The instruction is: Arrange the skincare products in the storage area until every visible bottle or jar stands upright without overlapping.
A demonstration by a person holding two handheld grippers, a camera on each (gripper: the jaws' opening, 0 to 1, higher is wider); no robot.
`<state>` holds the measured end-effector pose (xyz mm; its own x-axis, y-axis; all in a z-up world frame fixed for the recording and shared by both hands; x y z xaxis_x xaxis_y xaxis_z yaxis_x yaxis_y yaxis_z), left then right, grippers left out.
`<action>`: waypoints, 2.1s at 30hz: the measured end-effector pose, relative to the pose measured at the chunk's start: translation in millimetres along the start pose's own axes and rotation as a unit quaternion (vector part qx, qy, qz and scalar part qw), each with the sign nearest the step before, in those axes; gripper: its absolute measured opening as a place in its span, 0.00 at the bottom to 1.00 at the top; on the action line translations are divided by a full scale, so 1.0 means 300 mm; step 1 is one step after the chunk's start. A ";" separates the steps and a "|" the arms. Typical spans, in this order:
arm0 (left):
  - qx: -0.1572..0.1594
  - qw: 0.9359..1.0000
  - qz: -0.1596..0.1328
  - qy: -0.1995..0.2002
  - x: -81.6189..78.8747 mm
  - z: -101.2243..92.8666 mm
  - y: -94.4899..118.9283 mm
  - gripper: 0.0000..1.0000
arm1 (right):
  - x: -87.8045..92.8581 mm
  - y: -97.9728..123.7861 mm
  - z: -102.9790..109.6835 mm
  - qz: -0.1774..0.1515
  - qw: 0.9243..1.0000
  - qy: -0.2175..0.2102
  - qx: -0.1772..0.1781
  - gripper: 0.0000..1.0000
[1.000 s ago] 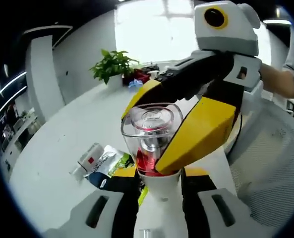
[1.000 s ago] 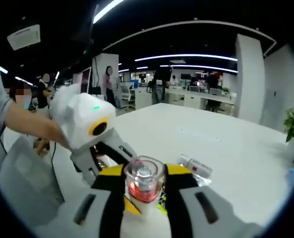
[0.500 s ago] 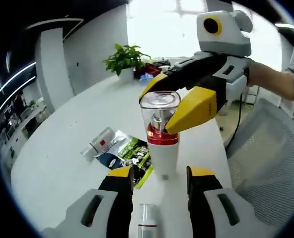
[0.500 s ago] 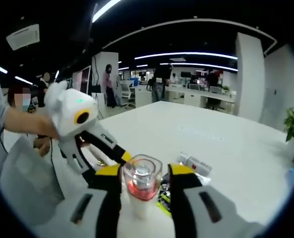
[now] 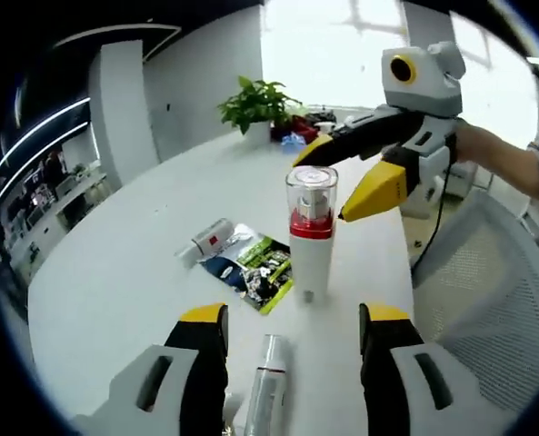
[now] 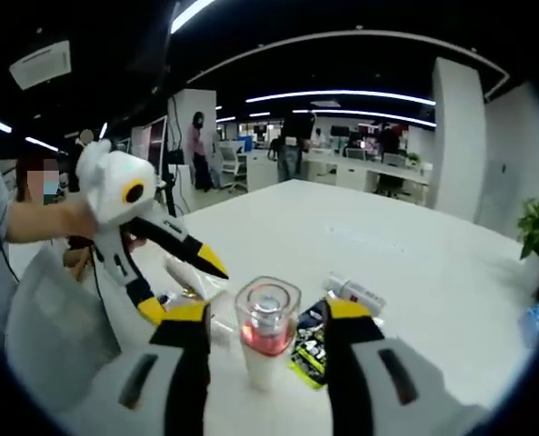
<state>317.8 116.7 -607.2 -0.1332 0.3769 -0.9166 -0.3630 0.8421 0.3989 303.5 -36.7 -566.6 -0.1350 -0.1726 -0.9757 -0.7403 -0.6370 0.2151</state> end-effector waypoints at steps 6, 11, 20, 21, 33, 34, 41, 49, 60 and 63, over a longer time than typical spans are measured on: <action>-0.022 1.000 0.001 0.005 0.001 0.014 0.057 0.64 | -0.001 0.007 0.019 0.009 1.000 0.004 -0.007 0.55; -0.044 0.999 -0.002 0.014 0.001 0.027 0.099 0.66 | 0.004 0.016 0.024 0.021 1.000 0.019 -0.009 0.60; -0.075 0.997 0.000 0.021 0.019 0.033 0.168 0.77 | 0.014 0.030 0.040 0.046 0.998 0.048 -0.014 0.69; -0.081 0.996 -0.001 0.024 0.018 0.034 0.177 0.78 | 0.016 0.031 0.041 0.050 0.997 0.050 -0.015 0.70; -0.109 0.994 0.008 0.025 0.038 0.028 0.247 0.88 | 0.013 0.049 0.042 0.057 0.997 0.054 -0.005 0.84; -0.111 0.993 0.007 0.027 0.038 0.029 0.253 0.88 | 0.013 0.051 0.041 0.056 0.997 0.054 -0.003 0.85; -0.130 0.991 0.012 0.033 0.055 0.040 0.303 0.92 | 0.010 0.061 0.032 0.054 0.997 0.048 0.005 0.87; -0.147 0.988 0.019 0.037 0.069 0.045 0.347 0.97 | 0.012 0.065 0.023 0.057 0.997 0.057 0.015 0.92; -0.165 0.985 0.042 0.039 0.113 0.068 0.386 0.97 | 0.016 0.061 0.020 0.055 0.997 0.060 0.016 0.96; -0.167 0.984 0.049 0.041 0.127 0.080 0.392 0.97 | 0.014 0.060 0.017 0.057 0.996 0.067 0.017 0.97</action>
<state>292.2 239.3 -594.6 -0.2512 0.4057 -0.8788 -0.6265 0.6239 0.4671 286.2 -45.2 -566.9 -0.1324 -0.3427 -0.9301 -0.7469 -0.5823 0.3209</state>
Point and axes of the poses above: the point that each gripper's makers call its tool centre point, and the gripper's own axes: y roughly backward along the fingers, z roughly to its left, x roughly out of its underside, the point moved 6 cm from there along y, roughly backward along the fingers, and after that the axes turned 10 degrees about -z, right-handed, at the moved point
